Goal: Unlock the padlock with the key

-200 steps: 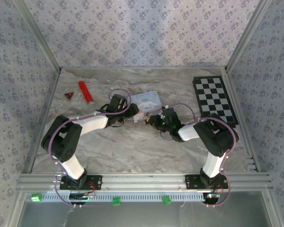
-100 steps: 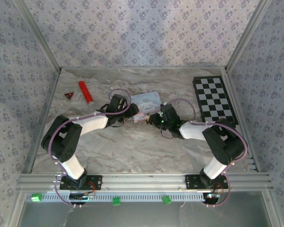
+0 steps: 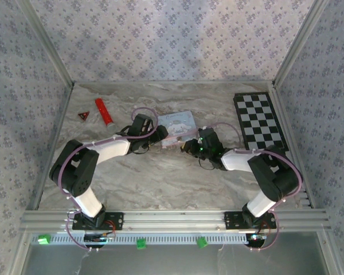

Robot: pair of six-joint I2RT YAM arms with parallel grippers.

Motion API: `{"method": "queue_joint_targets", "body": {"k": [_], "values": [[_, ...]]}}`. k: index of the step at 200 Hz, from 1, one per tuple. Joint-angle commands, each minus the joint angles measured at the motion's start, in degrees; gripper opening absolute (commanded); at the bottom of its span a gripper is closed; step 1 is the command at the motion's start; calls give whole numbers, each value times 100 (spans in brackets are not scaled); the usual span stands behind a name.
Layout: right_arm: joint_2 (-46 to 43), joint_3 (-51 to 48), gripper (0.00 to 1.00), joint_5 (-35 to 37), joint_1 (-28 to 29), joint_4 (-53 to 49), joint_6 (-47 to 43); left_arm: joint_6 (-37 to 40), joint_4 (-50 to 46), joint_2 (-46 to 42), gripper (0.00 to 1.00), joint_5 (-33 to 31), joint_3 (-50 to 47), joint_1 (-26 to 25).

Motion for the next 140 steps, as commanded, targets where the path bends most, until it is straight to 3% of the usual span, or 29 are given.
{"method": "queue_joint_targets", "body": {"k": [1,47,140], "values": [[-455,32,0,149,-52,-731,-512,534,-700,-373,86,42,233,59],[-1201,92,0,214,-197,-1966,-1255,1505,-1138,-1300,95,-112,152,140],[-2563,297,0,416,-244,-4249,-2339,2534,-1654,-4521,100,-2005,-1925,72]]}}
